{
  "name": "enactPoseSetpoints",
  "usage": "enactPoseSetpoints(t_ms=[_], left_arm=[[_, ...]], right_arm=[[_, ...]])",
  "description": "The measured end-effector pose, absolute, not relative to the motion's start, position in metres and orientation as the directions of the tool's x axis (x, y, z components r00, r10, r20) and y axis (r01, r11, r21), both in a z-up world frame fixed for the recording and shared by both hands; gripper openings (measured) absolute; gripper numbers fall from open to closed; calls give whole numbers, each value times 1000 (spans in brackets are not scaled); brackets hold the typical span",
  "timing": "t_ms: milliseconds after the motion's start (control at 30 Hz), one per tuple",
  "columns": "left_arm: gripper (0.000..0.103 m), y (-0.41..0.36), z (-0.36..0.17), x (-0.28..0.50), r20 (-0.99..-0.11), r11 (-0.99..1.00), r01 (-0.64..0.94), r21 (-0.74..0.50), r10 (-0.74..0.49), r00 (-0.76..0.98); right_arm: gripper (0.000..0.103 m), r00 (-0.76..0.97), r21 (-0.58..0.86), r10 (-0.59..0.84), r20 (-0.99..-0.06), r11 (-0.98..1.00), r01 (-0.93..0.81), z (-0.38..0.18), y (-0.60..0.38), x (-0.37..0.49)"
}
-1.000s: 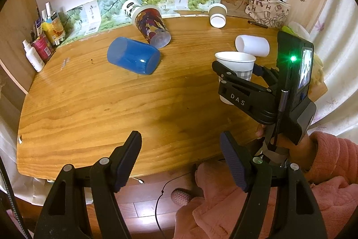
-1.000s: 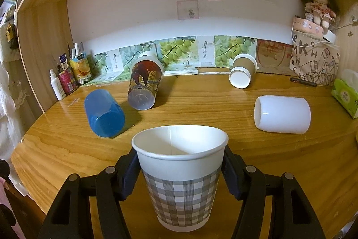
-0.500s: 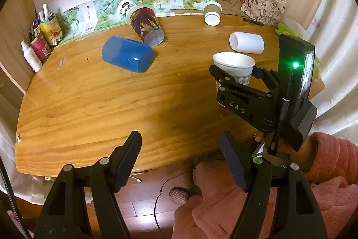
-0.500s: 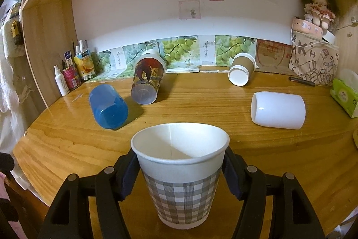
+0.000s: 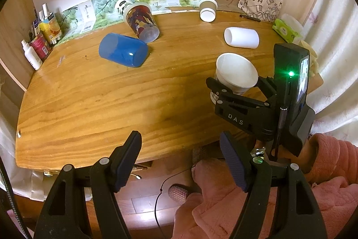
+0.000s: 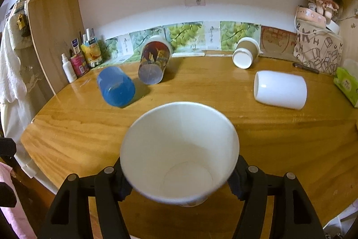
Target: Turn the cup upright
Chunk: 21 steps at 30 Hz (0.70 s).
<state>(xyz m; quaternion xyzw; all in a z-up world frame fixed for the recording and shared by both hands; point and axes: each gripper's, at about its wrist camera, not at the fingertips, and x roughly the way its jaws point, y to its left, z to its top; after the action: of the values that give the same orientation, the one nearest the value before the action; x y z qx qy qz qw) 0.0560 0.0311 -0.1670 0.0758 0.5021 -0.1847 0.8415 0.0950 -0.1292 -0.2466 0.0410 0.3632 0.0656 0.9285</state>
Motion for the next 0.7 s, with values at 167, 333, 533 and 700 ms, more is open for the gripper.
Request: enactPoseSetpoints(t_ms=[167,333,533,700], left_arm=[[76,30,-167,50,-875,920,388,-51,-228,427],[76,32,-167,46,-876,928,369,-43,-213,433],[76,29,-172,40,-884,927,372,-51,-215,415],[76,25,-184,38,-905,929,359,-86,-224,363]], right_arm=[[71,707,130,164,-688,986,-103,-250,-128,93],[82,680,117,166,-715,986,-117,-255,-124,90],[83,618,90,142,-773,989,-115,-265,-123,85],[83,578,48,94,-811,994,-95,-271,-133,69]])
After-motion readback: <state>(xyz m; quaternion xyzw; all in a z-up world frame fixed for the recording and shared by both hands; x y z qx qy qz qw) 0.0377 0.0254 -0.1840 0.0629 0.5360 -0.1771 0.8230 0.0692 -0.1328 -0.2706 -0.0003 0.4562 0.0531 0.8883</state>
